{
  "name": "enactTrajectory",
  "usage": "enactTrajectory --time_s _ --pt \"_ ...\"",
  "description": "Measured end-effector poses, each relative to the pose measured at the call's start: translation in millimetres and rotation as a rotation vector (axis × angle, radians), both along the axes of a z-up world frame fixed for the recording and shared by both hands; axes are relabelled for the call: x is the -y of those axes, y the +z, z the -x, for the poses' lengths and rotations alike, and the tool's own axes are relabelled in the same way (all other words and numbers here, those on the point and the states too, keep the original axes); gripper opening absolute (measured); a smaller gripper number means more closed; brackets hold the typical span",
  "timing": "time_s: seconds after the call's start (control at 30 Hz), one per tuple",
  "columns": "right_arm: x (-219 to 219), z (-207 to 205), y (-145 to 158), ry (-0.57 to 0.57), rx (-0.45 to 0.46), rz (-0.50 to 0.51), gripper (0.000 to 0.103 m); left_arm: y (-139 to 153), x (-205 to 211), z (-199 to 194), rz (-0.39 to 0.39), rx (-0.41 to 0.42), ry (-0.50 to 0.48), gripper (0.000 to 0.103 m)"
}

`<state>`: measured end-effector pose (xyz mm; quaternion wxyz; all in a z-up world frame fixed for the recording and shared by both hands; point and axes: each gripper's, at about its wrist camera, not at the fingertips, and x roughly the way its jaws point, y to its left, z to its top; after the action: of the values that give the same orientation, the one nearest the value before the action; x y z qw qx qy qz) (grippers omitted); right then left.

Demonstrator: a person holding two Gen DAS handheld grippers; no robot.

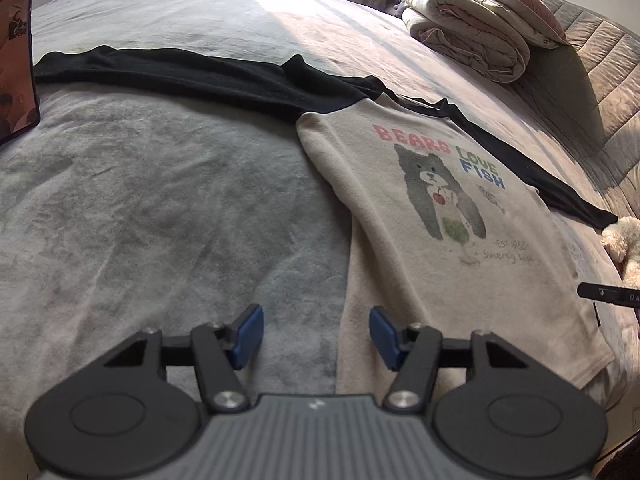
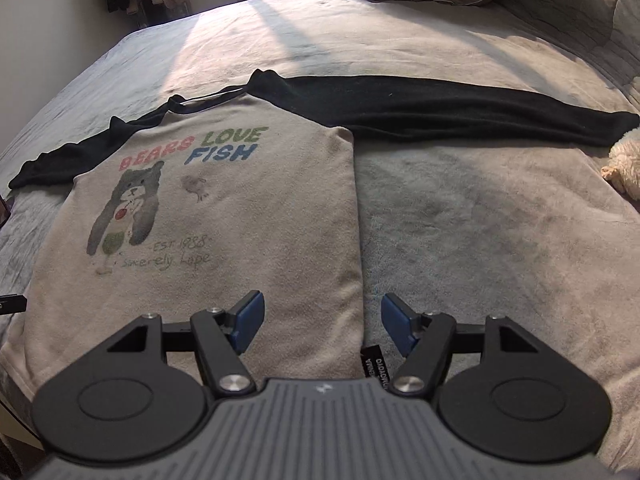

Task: Fold clothes

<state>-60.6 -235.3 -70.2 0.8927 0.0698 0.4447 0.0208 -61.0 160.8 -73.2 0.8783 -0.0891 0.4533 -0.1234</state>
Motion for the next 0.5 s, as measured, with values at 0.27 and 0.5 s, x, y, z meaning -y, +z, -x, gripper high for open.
enactTrajectory --time_s 0.27,0.5 --pt "7 23 -9 0.028 -0.020 0.017 0.062 10 4 32 -0.006 -0.013 0.004 0.003" --pt "18 21 -9 0.020 -0.041 -0.017 0.057 29 -5 59 -0.037 -0.048 0.050 0.001"
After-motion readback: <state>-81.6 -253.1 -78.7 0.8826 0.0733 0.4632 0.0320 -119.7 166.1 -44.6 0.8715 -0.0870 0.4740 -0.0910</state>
